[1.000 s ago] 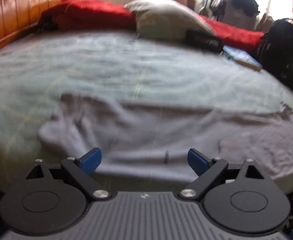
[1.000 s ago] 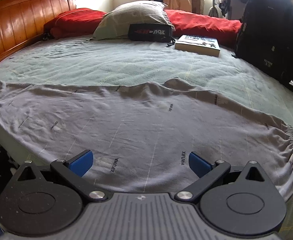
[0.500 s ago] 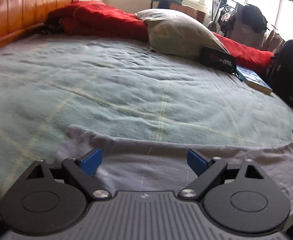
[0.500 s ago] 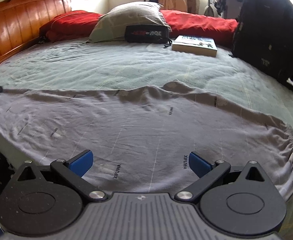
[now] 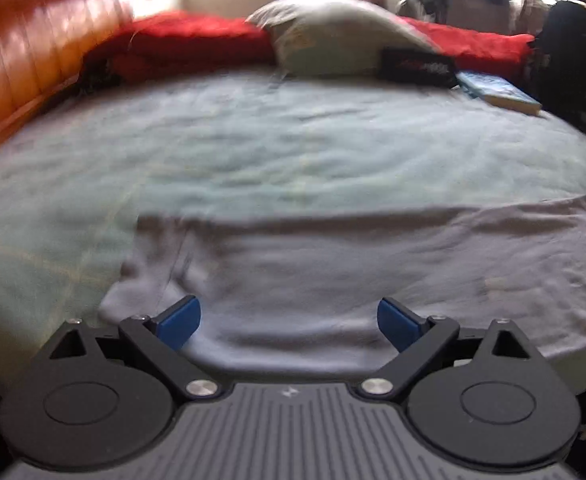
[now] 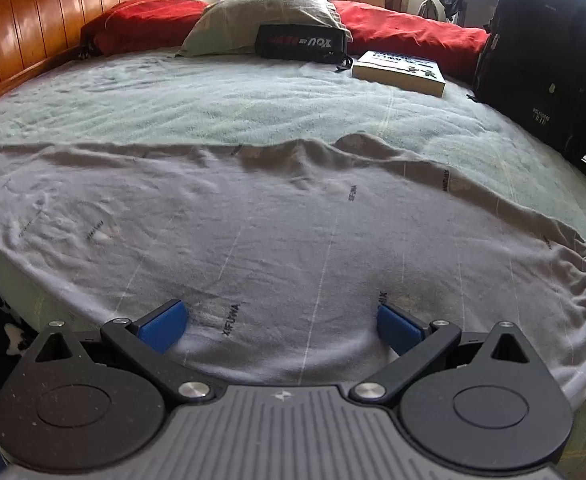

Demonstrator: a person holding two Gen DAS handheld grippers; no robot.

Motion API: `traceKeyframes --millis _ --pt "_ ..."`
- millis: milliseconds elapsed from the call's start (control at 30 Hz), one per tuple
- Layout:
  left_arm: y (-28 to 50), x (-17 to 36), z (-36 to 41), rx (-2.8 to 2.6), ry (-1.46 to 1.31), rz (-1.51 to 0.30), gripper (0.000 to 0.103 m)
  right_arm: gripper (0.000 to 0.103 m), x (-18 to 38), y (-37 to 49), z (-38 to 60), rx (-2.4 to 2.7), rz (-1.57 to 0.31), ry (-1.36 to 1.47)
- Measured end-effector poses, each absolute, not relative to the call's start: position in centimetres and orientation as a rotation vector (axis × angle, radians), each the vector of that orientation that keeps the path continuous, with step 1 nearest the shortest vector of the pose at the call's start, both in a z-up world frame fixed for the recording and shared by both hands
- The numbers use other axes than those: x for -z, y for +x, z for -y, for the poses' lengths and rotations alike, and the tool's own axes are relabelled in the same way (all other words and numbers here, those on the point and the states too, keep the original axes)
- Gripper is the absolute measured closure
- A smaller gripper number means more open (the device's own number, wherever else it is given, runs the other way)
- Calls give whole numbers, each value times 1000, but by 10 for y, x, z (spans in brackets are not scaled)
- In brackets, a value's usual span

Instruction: Fold clothes

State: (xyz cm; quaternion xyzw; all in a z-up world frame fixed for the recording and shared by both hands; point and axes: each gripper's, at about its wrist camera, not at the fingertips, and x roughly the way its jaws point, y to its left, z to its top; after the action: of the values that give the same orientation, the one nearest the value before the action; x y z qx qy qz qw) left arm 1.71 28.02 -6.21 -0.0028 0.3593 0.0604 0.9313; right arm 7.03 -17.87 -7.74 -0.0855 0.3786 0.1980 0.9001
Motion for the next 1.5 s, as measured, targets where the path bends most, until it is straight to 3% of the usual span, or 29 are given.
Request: traceKeyframes --millis 167,333,600,800,1133,1367,1500 --pt "30 49 -219 28 88 -666 6 0 71 84 182 -406 -775 -145" --pt "34 71 -181 88 127 -714 6 0 81 79 186 -397 -808 -198" --pt "23 73 -189 30 43 -725 5 0 64 83 253 -289 -764 -98" --pt "29 87 -183 -19 41 -761 3 0 92 85 301 -193 -766 -39" --pt "43 68 -162 -5 145 -715 3 0 76 92 273 -256 -713 -120" --pt "35 87 -154 13 128 -771 3 0 97 67 271 -288 -746 -172" --pt "33 72 -157 4 124 -754 3 0 77 68 275 -304 -775 -135"
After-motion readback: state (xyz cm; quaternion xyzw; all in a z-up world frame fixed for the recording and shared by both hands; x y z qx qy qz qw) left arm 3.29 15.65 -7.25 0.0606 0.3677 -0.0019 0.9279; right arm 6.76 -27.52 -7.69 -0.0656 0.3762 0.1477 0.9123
